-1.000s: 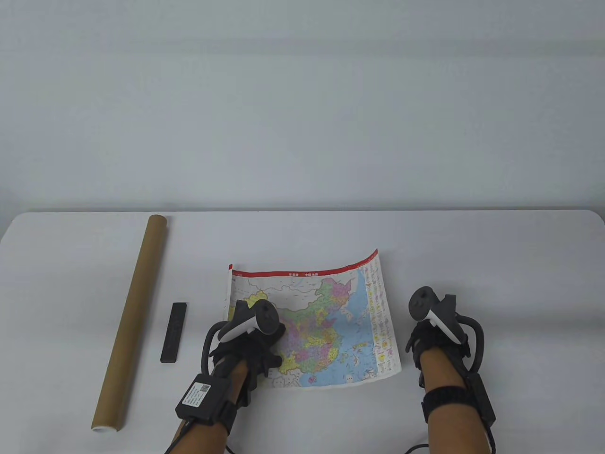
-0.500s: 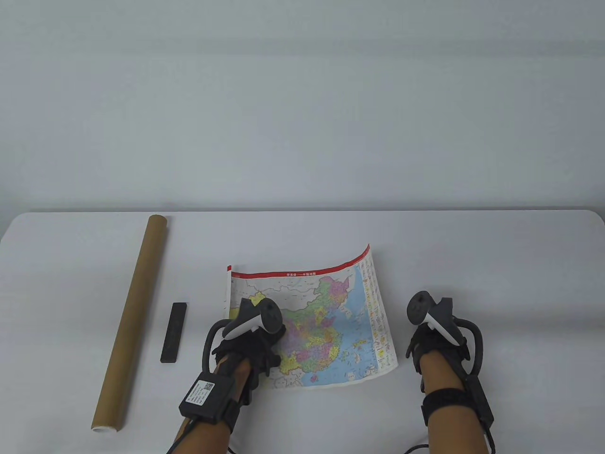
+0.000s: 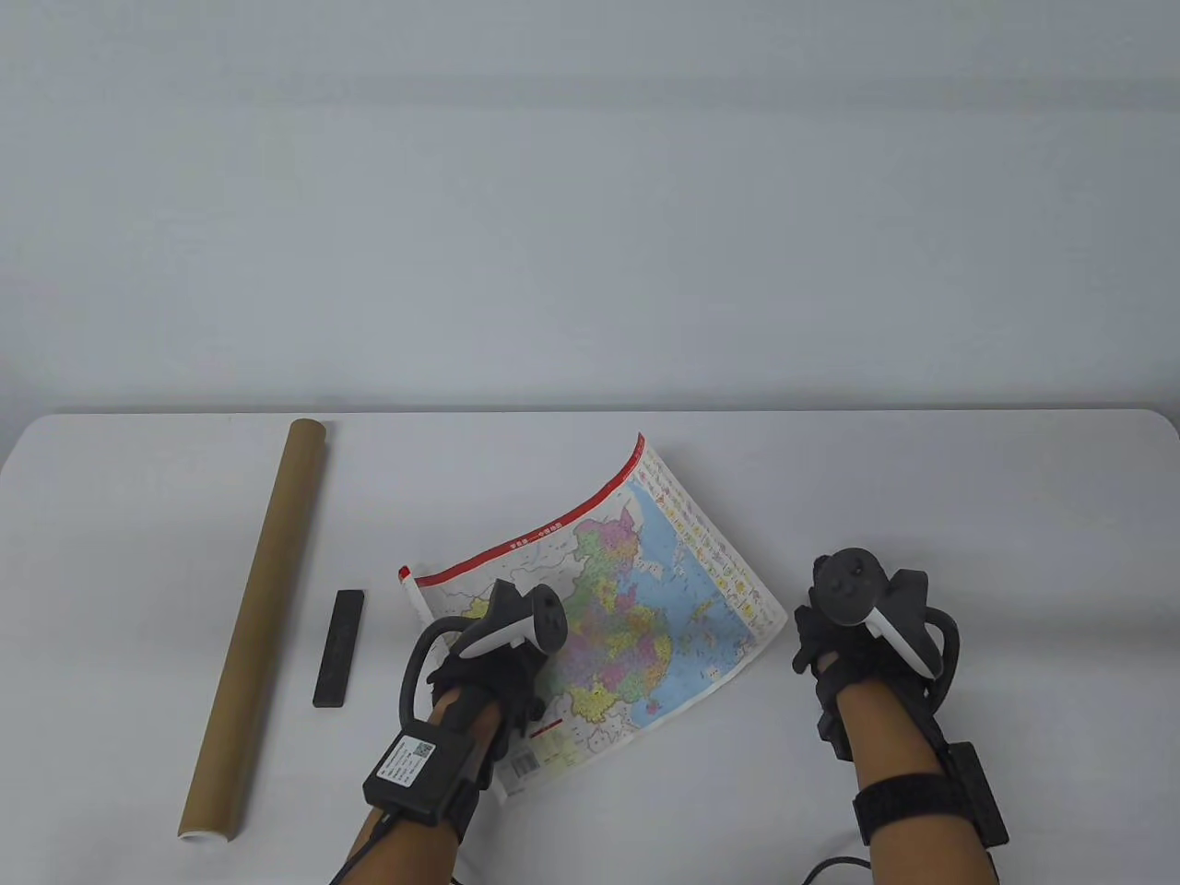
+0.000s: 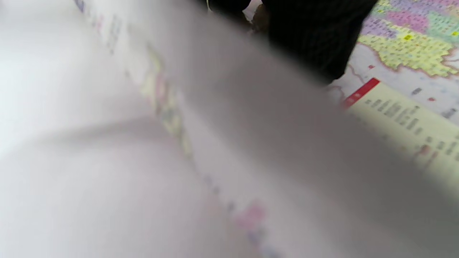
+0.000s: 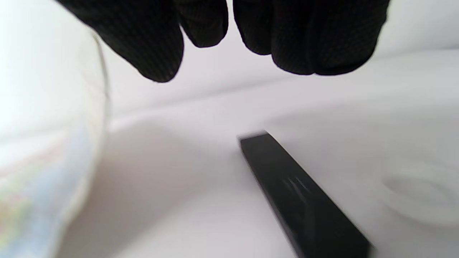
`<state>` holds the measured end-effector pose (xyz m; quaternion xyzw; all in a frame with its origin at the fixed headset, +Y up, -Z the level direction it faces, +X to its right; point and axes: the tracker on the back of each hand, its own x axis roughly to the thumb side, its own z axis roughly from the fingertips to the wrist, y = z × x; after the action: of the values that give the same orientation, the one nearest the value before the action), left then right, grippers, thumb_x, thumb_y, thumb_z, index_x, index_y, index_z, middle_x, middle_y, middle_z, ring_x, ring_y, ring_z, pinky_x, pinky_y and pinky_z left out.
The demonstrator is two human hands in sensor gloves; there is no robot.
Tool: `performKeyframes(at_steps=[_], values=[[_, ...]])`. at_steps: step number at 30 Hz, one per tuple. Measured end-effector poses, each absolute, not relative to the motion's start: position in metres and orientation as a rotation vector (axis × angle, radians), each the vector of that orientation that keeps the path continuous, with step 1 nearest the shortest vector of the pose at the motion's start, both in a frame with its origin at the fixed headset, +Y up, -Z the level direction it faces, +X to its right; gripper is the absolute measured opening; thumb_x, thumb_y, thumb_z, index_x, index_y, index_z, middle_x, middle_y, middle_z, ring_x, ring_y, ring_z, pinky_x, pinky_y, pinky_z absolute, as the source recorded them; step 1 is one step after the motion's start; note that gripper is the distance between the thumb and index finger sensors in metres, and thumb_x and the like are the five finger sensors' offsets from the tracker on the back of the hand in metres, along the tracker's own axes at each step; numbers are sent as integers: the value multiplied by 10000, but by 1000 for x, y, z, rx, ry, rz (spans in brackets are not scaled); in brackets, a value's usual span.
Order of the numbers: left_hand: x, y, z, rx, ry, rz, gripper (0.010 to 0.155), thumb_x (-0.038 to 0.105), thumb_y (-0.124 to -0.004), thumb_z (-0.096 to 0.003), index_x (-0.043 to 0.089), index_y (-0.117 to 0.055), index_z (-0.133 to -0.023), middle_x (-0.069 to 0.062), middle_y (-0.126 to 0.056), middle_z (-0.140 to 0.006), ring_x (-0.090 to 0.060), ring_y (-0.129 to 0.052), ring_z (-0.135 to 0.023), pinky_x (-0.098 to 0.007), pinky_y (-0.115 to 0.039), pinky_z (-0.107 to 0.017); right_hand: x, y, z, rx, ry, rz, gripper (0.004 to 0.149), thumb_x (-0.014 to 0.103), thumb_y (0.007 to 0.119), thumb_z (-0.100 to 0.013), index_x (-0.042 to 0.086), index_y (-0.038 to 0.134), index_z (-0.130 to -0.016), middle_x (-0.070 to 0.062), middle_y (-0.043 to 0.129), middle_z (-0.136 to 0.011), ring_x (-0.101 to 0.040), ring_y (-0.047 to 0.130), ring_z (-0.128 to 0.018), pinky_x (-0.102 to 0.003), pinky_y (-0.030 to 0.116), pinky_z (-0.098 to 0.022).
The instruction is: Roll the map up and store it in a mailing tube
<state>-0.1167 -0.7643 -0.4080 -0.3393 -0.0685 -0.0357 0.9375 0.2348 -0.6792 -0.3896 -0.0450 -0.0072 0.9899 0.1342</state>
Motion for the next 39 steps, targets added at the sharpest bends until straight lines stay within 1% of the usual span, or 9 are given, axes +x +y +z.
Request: performKeyframes(at_steps=[2,4,13,16,18,21,28,33,39], values=[[-119,-766,-408,-709,-121,-82,782,562,-800,-406,511,-336,-1033,-4,-199,-1164,-398,-297,-1114,-546,-445,-820,224,-664,-382,-43,-124,2796,677,363,816,-547,35,576,-1089,-331,564,-1025,-549,767,-768,-546,761,-484],[-122,-768,-409,-737,-118,-28,783,560,-797,-412,514,-313,-1026,-79,-192,-1149,-467,-316,-1086,-584,-450,-805,207,-648,-370,94,-224,2732,675,369,816,-549,29,587,-1085,-331,565,-1026,-556,755,-780,-559,751,-493],[-117,-762,-407,-709,-104,-91,730,553,-805,-444,555,-371,-1031,-44,-309,-1157,-444,-532,-985,-480,-599,-769,136,-632,-324,605,-383,2530,666,375,818,-553,32,611,-1084,-321,555,-1047,-588,695,-835,-641,668,-547],[-113,-761,-405,-695,-96,-122,834,569,-825,-425,467,-288,-1054,-34,-379,-1130,-380,-654,-905,-416,-678,-720,118,-640,-317,737,-359,2508,648,372,819,-552,26,641,-1071,-319,582,-1037,-592,706,-827,-654,662,-544],[-114,-762,-404,-708,-63,-114,812,595,-815,-416,447,-347,-1062,-2,-375,-1121,-330,-637,-923,-411,-644,-735,105,-647,-313,843,-304,2509,603,363,816,-553,40,693,-1047,-308,618,-1025,-589,721,-820,-659,661,-543],[-117,-765,-404,-729,-37,-85,815,617,-802,-409,477,-321,-1051,4,-240,-1161,-434,-352,-1096,-561,-495,-802,87,-659,-306,970,-250,2525,539,344,823,-548,54,772,-999,-295,670,-1004,-583,748,-808,-668,659,-539],[-117,-760,-404,-705,-15,-82,734,591,-804,-429,522,-401,-1039,-10,-362,-1154,-435,-616,-953,-472,-645,-745,51,-684,-289,1234,-107,2600,462,320,831,-540,72,857,-929,-258,738,-979,-563,775,-816,-687,638,-553],[-114,-758,-404,-683,-26,-84,647,537,-775,-464,508,-467,-1033,-28,-475,-1118,-343,-785,-823,-392,-763,-657,46,-705,-293,1244,-3,2683,474,310,841,-532,45,857,-925,-257,756,-963,-565,774,-814,-697,629,-553],[-116,-760,-404,-674,-6,-4,573,484,-711,-492,468,-522,-1033,-58,-525,-1090,-315,-821,-788,-375,-796,-618,45,-731,-302,1245,153,2825,562,323,850,-530,18,767,-995,-272,688,-1008,-579,726,-850,-714,597,-568]])
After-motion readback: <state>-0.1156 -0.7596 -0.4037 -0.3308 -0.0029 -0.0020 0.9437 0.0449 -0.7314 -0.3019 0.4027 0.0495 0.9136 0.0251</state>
